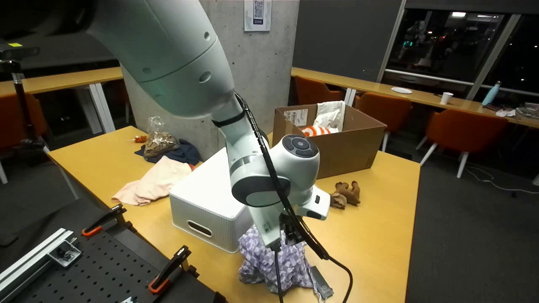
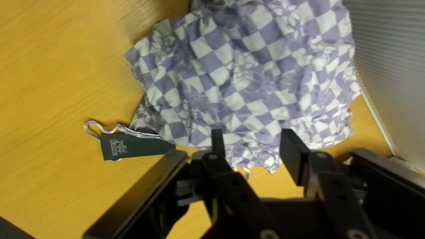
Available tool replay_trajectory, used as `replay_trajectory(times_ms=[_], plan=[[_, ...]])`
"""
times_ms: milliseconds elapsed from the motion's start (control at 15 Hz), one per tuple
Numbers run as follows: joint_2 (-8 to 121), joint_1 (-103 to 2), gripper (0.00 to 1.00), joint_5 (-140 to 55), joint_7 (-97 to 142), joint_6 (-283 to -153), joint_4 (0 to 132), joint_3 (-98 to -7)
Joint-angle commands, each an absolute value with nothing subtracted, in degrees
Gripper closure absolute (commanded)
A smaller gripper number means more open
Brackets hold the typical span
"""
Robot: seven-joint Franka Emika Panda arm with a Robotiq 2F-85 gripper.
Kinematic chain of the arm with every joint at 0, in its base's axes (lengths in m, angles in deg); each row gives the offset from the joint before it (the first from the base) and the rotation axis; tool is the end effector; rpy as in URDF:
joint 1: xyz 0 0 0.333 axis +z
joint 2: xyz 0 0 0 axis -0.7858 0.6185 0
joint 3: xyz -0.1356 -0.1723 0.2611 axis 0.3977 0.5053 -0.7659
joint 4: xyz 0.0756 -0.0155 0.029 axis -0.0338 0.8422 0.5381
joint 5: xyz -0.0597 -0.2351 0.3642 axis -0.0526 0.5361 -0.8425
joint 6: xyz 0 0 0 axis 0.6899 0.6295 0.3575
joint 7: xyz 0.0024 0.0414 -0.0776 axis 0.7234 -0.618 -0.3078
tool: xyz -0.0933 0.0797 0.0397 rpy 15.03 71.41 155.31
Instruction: Pick up the checked blue shirt and put it on the yellow container on the white bucket, lift up the checked blue shirt with the yellow container and put them on the white bucket, lift up the checked blue shirt with the yellow container and put them on the table
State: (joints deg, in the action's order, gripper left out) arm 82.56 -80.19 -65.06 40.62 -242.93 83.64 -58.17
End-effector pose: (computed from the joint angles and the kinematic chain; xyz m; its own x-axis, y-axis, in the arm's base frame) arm 0.5844 -0.3117 0.0657 0.8399 -0.5288 0.1225 -0.5122 -0.8468 -0.1433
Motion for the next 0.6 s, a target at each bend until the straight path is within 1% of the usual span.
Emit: replay_trajectory(times_ms=[0, 67, 200, 533], plan=[[78.79, -75.42, 0.23, -62.45, 37.74, -243.07, 86.22, -57.03], [77.85, -73.93, 0.15, -61.72, 37.01, -242.70, 86.79, -56.53], [76.74, -70.30, 0.01, -59.42, 34.56, -242.12, 86.72, -55.48], [74.14, -64.91, 0.00, -55.77, 30.32, -242.16, 87.04, -53.98]])
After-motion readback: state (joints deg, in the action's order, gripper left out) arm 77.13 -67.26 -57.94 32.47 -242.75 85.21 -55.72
